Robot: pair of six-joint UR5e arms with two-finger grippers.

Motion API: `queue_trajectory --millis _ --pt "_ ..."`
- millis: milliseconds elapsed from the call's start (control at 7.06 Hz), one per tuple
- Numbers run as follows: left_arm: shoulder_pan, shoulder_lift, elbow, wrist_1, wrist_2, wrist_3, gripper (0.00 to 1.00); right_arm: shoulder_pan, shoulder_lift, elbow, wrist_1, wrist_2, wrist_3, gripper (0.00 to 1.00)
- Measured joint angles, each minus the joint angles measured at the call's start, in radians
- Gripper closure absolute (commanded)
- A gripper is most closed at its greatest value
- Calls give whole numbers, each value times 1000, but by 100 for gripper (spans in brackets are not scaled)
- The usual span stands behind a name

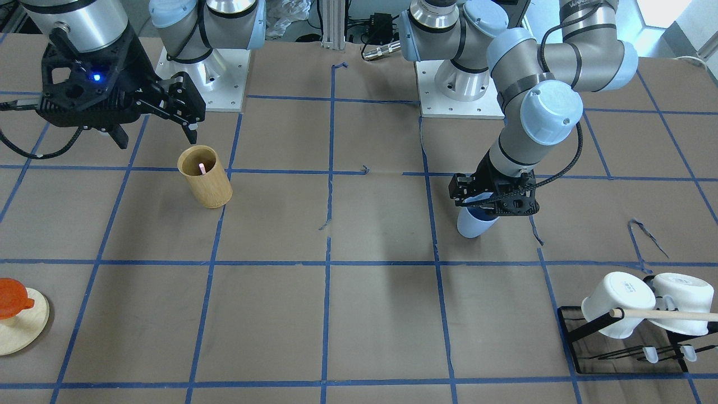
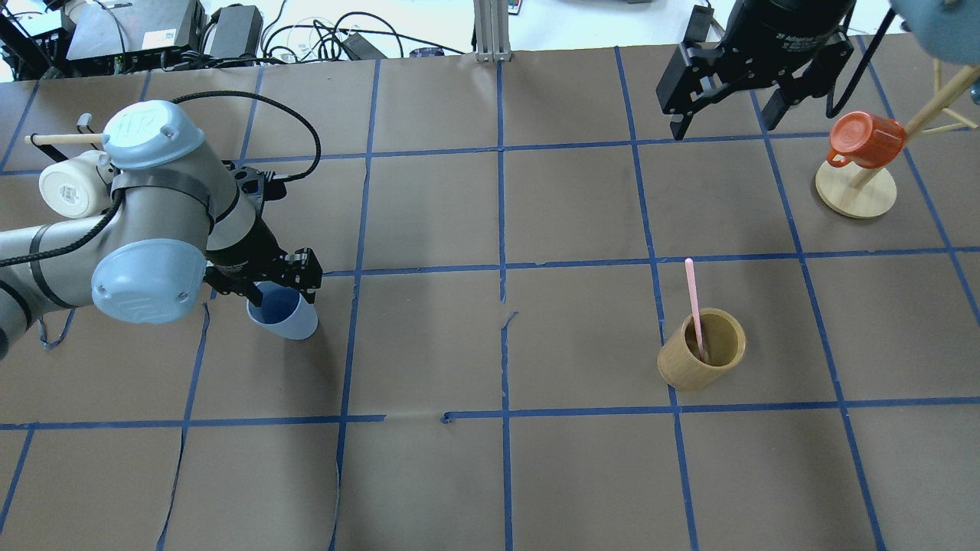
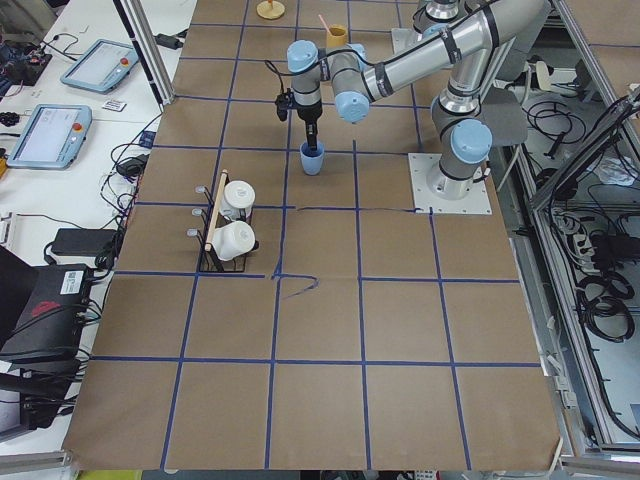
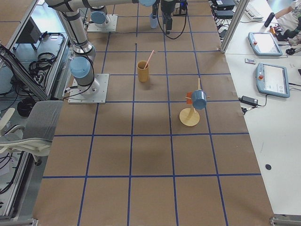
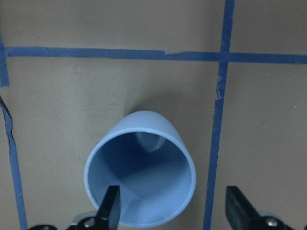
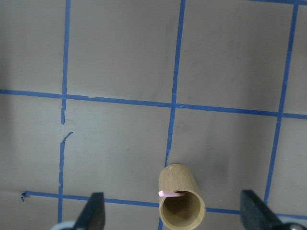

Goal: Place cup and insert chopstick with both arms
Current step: 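Grasp the light blue cup with the left gripper while the right approaches the bamboo cup, then lift the blue cup with the left gripper while the right grasps the pink chopstick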

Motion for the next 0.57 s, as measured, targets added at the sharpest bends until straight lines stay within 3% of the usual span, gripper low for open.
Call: queue_trajectory --millis 142,283,566 --pt "-2 -16 -2 13 0 0 87 0 -3 57 -19 0 5 0" --pt "-6 -25 -2 18 1 0 100 0 -10 124 -51 1 9 0" --pt "-14 -31 0 20 2 -16 100 1 -28 243 -96 -3 20 0"
